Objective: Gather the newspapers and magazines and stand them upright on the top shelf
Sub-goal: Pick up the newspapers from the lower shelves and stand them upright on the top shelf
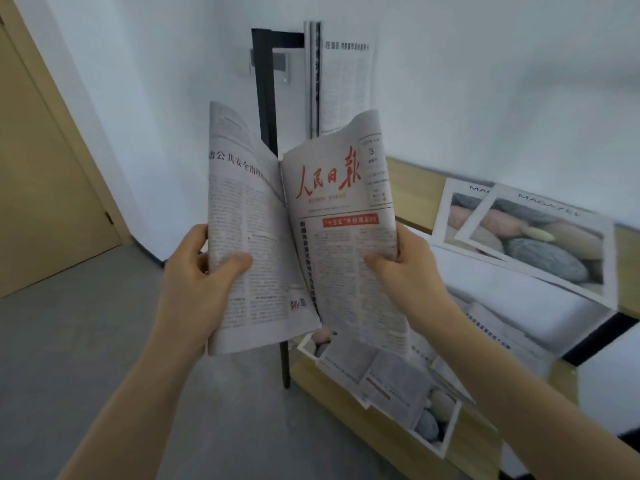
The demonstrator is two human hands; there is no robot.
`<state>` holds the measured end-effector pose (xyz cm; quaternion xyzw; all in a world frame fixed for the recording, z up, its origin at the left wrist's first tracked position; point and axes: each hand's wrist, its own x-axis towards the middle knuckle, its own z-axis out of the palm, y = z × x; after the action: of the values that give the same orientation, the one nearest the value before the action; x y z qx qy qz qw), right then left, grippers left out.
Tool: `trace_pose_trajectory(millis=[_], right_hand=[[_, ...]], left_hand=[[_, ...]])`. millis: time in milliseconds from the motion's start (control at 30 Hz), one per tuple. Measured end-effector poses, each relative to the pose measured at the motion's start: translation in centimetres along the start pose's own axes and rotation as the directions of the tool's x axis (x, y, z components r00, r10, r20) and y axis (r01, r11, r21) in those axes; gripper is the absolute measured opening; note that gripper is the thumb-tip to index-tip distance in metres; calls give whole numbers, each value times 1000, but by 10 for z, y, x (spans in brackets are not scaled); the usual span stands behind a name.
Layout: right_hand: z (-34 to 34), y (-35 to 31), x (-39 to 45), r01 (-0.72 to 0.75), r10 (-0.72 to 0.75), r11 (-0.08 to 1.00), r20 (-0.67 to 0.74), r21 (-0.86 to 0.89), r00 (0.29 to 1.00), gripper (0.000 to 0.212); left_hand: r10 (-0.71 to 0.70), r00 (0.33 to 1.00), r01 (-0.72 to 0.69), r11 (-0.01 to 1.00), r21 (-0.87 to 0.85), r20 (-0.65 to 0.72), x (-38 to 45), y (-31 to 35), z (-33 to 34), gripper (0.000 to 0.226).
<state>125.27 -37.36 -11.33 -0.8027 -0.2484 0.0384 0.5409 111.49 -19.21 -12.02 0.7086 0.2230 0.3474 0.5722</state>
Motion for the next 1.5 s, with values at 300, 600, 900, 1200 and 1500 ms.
trace_pose_trajectory(millis=[300, 600, 900, 1200, 1500], right_hand=[[-31, -50, 45, 164, -125, 976, -246, 143, 961, 29], [-53, -60, 133, 230, -218, 972, -492, -37, 843, 23], [-35, -38, 230, 197, -249, 969, -597, -152, 762, 30], [-1, -6, 291, 110, -142, 990, -650, -91, 747, 42], [29, 14, 313, 84, -82, 996, -630, -27, 773, 45]], left_hand=[[282, 958, -282, 959, 14, -40, 37, 52, 27, 22], [507, 861, -507, 862, -1, 32, 139, 56, 97, 30], [556, 830, -553, 831, -51, 55, 253, 10, 181, 28], [498, 867, -496, 865, -80, 5, 310, -39, 226, 19], [481, 874, -480, 877, 26, -66, 328, -68, 238, 20]])
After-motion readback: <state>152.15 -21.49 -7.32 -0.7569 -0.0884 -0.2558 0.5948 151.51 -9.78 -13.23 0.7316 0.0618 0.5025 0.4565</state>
